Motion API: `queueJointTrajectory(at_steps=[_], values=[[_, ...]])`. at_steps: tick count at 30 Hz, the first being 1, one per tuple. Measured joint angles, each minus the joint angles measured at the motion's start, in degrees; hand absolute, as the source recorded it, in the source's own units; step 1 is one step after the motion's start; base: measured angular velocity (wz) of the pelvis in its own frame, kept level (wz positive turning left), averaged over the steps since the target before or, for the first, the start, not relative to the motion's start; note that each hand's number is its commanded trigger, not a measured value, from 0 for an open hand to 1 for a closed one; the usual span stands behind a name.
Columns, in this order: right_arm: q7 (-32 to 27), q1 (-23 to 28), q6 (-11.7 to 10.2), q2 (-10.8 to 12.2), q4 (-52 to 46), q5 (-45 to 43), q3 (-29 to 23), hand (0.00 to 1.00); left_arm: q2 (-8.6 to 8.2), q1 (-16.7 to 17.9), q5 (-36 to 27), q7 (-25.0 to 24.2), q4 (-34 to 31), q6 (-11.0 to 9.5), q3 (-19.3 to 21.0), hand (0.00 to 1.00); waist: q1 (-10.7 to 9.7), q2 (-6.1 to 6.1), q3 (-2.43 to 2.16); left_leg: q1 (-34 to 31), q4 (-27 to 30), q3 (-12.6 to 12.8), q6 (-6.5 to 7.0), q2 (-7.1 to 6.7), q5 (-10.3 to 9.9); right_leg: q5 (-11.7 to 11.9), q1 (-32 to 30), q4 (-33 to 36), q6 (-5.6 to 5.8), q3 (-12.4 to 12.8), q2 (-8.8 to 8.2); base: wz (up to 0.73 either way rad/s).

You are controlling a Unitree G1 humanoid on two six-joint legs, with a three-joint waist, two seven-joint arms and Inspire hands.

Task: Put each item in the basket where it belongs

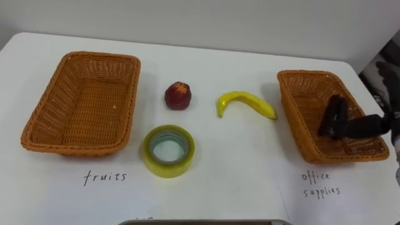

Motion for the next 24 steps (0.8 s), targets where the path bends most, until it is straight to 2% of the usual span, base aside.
queueJointTrajectory(at_steps=[8, 12, 15, 20, 22, 24], values=[[1.83, 0.00, 0.08, 0.00, -0.01, -0.01, 0.19, 0.00, -0.01, 0.10, 0.01, -0.09, -0.85, 0.97, -0.13, 0.00, 0.02, 0.30, -0.04, 0.00, 0.01, -0.03, 0.00, 0.01, 0.00, 0.00, 0.04, 0.02, 0.00, -0.55, -0.08, 0.00], [2.90, 0.00, 0.36, 0.00, -0.01, 0.00, 0.39, 0.00, 0.00, 0.08, 0.01, -0.12, -1.08, 1.26, -0.13, 0.00, 0.01, 0.71, -0.19, 0.03, 0.00, -0.03, 0.00, 0.01, 0.00, 0.00, 0.09, 0.04, 0.00, -0.61, -0.09, 0.00], [3.32, -0.02, 0.49, 0.00, -0.01, 0.24, 0.56, 0.00, 0.00, 0.07, 0.01, -0.11, -0.78, 1.28, -0.13, 0.00, 0.02, 0.57, -0.35, 0.14, 0.03, -0.02, 0.00, 0.02, 0.01, 0.00, 0.18, 0.12, 0.00, -0.61, -0.08, 0.00], [3.79, -0.72, 0.49, 0.00, -0.01, 0.46, 0.57, 0.00, 0.00, 0.22, 0.00, -0.11, -0.38, 1.28, -0.16, 0.00, 0.03, 0.36, -0.22, 0.21, -0.06, -0.02, -0.01, 0.03, 0.00, 0.00, 0.40, 0.13, -0.01, -0.60, -0.09, 0.00], [3.79, -1.06, 0.49, 0.00, -0.01, 0.49, 0.58, 0.00, 0.01, 0.24, 0.00, -0.09, 0.41, 1.29, -0.19, 0.00, 0.05, 0.29, 0.08, 0.63, -0.09, -0.02, -0.01, 0.03, -0.02, 0.00, 0.78, 0.09, 0.00, -0.59, -0.09, 0.00], [3.96, -1.06, 0.50, 0.00, -0.53, 0.67, 0.58, 0.00, -0.01, 0.53, 0.01, -0.14, 0.27, 1.41, -0.23, 0.00, 0.06, 0.02, 0.08, 0.56, -0.07, -0.01, -0.01, 0.00, -0.02, -0.02, 0.75, 0.01, -0.02, -0.56, -0.11, 0.00]])
